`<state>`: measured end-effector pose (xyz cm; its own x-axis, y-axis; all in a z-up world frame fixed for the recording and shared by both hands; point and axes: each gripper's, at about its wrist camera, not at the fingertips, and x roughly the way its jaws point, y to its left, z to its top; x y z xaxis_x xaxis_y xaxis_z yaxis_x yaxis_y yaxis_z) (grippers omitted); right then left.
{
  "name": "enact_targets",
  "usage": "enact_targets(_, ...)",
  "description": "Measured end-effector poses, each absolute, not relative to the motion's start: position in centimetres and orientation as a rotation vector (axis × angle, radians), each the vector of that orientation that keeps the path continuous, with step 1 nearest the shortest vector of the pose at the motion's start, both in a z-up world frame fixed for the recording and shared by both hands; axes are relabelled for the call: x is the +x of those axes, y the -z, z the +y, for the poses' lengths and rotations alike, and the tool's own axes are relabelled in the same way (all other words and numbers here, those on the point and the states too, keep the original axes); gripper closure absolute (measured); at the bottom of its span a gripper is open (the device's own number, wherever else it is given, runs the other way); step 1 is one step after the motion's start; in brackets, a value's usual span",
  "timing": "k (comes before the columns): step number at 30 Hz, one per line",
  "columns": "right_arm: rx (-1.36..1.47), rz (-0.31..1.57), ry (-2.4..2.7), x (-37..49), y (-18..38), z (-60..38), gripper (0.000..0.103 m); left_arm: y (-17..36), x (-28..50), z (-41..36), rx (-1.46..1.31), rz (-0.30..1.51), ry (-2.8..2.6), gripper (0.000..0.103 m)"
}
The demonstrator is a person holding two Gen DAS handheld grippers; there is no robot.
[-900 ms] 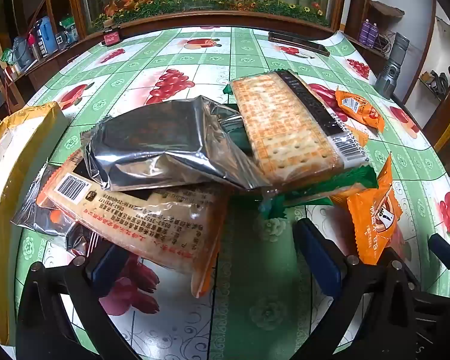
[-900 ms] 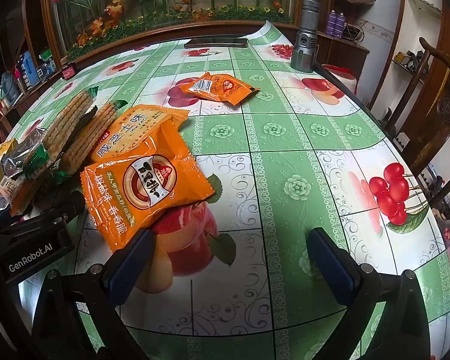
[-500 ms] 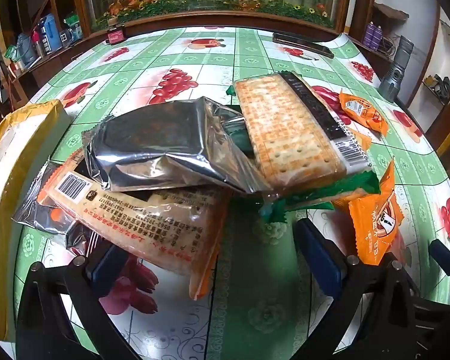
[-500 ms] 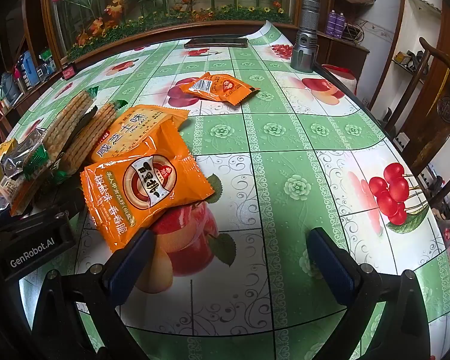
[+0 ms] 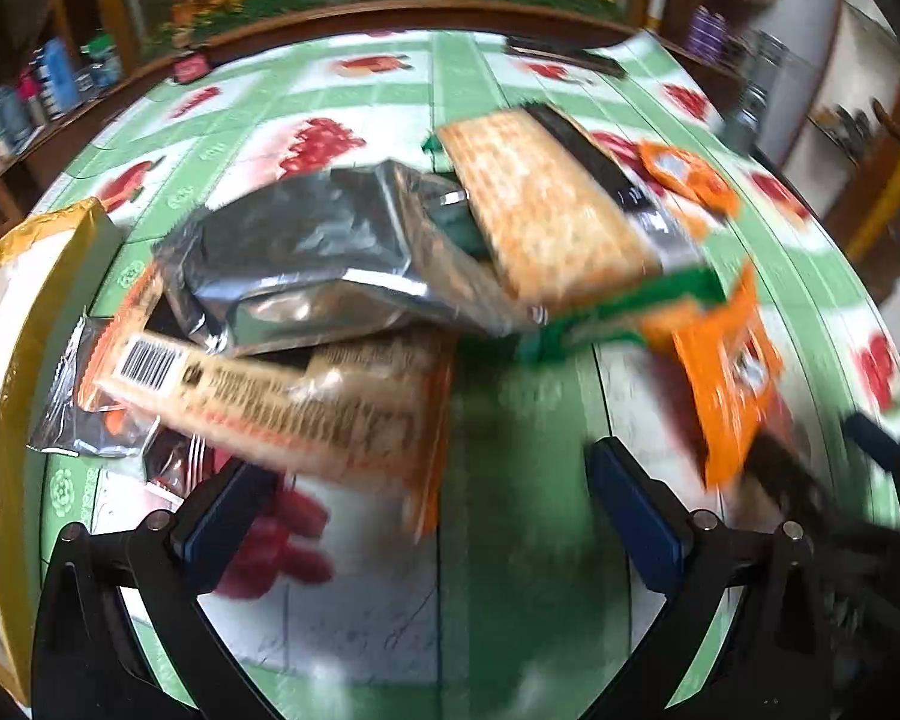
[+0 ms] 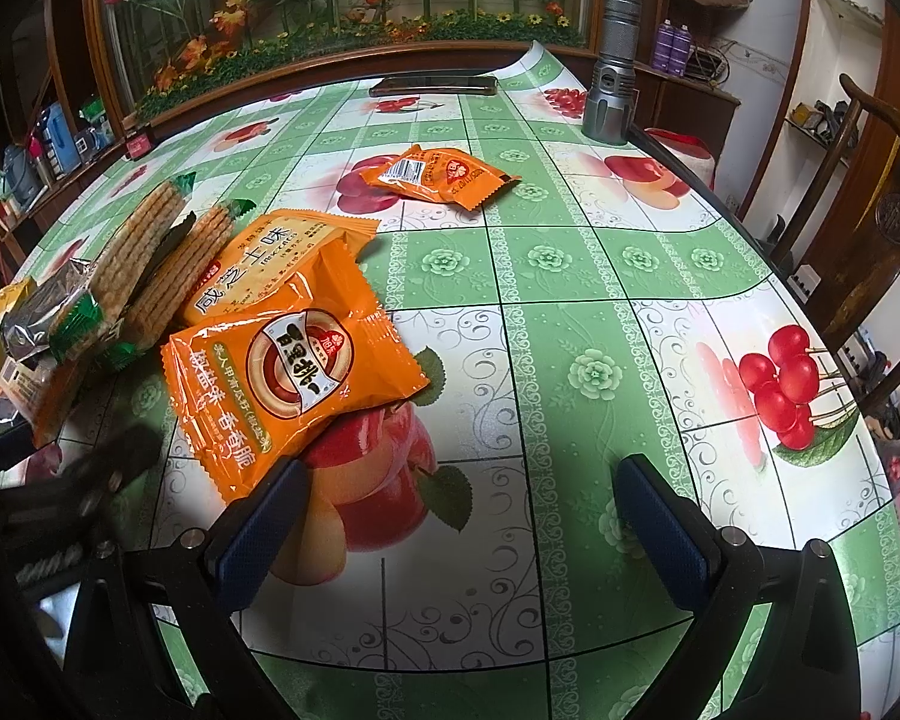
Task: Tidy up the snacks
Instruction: 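Move both grippers toward the pile of snack packs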
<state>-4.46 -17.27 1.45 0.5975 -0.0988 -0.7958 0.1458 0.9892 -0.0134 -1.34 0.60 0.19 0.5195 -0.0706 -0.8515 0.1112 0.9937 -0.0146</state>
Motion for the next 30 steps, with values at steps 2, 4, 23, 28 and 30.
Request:
enact_targets(2, 0.061, 0.929, 0.149, -4.8, -1.4, -17.1, 0.0, -0.3, -1.9, 0.4, 0.076, 1.047, 0.15, 0.0)
enact_targets(4, 0.077, 0.957, 0.173, -4.9, -1.5, -16.8, 0.0, -0.4, -2.6, 0.1, 0.115, 1.097, 0.204, 0.0)
enact_targets(23, 0.07, 1.081, 0.146, -5.5, -1.6, -15.3, 0.0, -10.9, -0.5, 6.1, 0.055, 1.017, 0.408, 0.023)
enact_targets(28, 0.06, 1.112, 0.134, -5.6, -1.6, -15.1, 0.0, -8.7, 4.7, 4.3, 0.12, 1.074, 0.457, 0.023)
enact_targets(30, 0.051, 1.112, 0.119, -5.7, -1.6, -15.1, 0.0, -7.3, 6.2, 4.0, 0.11, 1.122, 0.468, 0.023)
